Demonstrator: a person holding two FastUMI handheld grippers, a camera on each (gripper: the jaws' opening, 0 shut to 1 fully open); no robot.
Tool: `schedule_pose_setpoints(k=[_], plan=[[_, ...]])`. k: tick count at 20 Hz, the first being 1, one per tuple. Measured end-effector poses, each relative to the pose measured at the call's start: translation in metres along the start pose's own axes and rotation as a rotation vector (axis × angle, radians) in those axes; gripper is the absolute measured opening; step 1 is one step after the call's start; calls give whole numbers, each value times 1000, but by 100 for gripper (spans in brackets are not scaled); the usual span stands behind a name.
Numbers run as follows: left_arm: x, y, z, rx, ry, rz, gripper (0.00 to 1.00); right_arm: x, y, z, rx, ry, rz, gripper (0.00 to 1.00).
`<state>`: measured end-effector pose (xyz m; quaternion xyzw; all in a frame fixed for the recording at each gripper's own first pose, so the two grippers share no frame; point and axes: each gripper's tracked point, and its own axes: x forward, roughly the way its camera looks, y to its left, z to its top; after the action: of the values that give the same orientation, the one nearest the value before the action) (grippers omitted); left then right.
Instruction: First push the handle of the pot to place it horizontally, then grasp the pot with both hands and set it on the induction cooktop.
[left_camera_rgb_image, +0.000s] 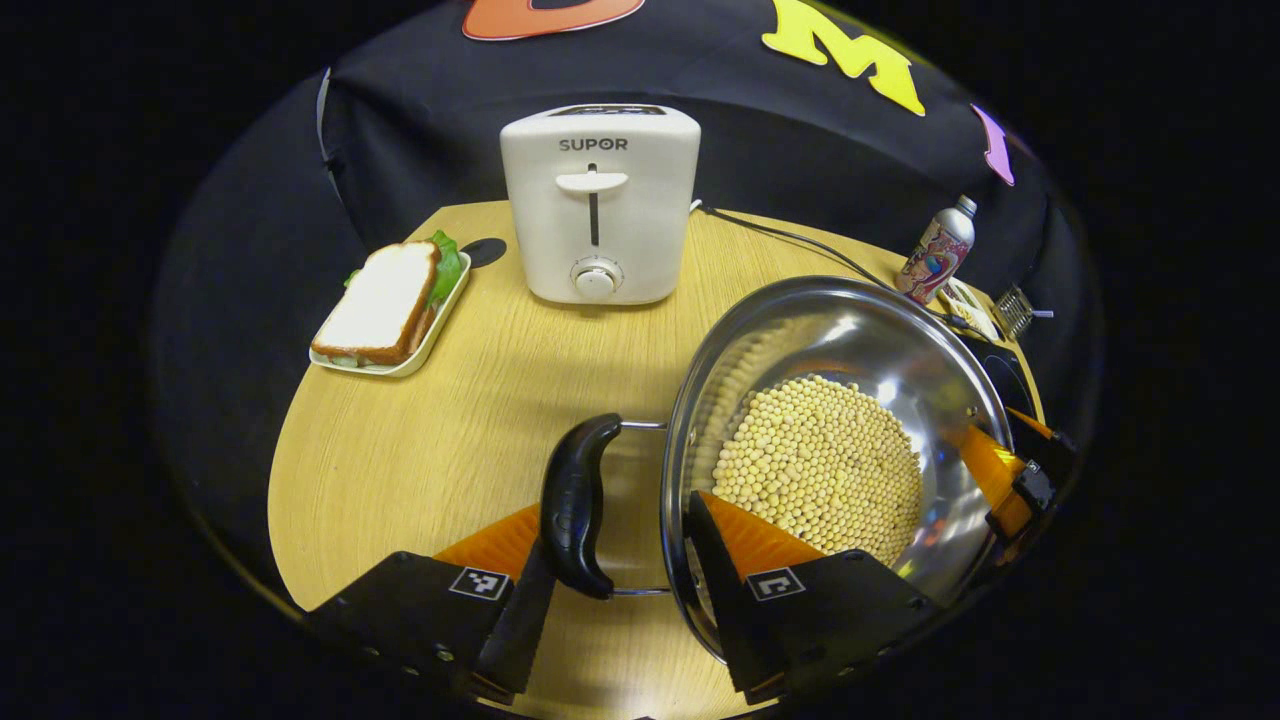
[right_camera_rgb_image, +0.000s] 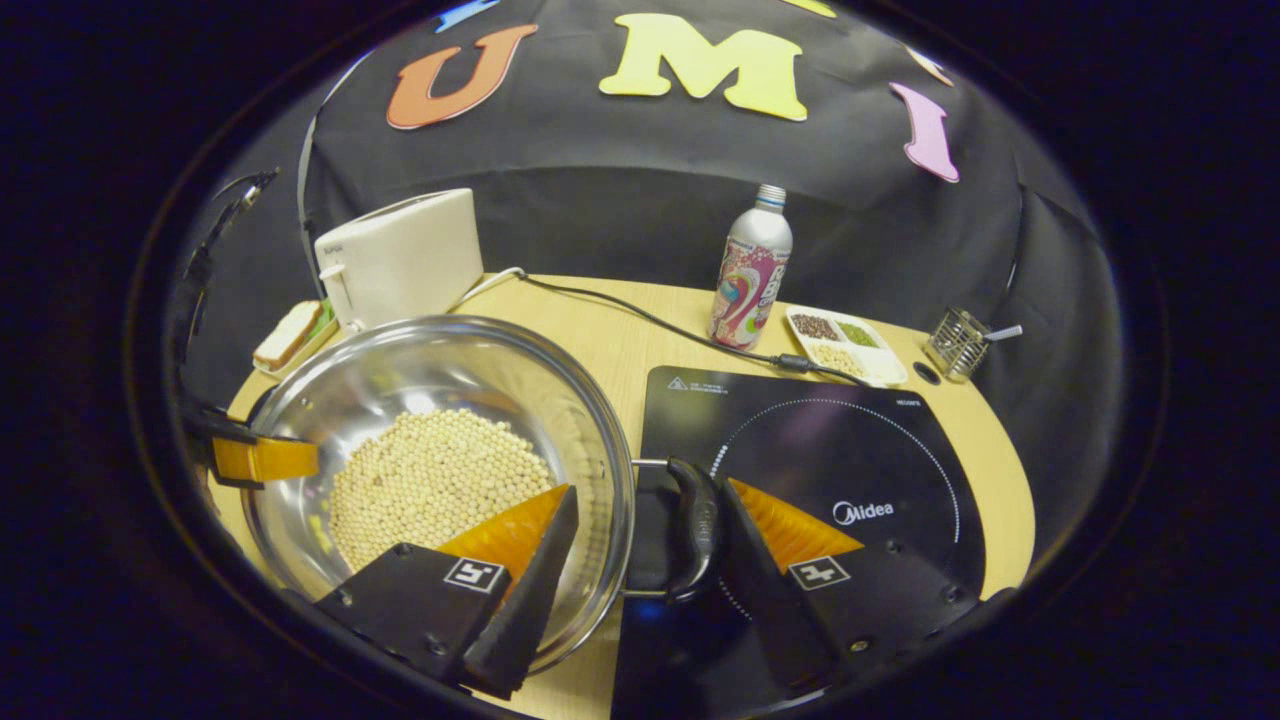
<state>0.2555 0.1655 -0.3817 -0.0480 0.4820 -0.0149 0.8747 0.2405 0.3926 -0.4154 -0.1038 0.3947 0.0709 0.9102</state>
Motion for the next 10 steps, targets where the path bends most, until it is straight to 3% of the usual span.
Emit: schedule_pose_setpoints(k=[1,2,3,4,5,6,7,8,9,10], plan=[[0,0,0,8,-1,-2,71,0,-2,0,-5,-1,-6,82],[0,1,0,6,-2,-4,71,-3,-5,2,19,-11,6,81],[0,1,1,9,-8,-6,71,-1,-2,3,36,-18,30,71],[-1,0,3,12,-24,-12,71,-3,-3,3,62,-24,57,72],[2,0,4,11,-31,-14,80,-4,-2,4,83,-28,81,65],[-1,1,6,3,-51,-12,69,-4,-4,4,94,-28,101,64],[-2,1,9,-16,-59,-15,69,-5,-5,4,105,-27,117,62],[-3,0,6,-31,-56,-18,76,-6,-4,5,118,-26,132,60],[-6,-1,6,-28,-57,-17,65,-7,-4,5,125,-19,149,58],[-9,1,5,-18,-57,-10,76,-9,-4,4,133,-8,163,57]])
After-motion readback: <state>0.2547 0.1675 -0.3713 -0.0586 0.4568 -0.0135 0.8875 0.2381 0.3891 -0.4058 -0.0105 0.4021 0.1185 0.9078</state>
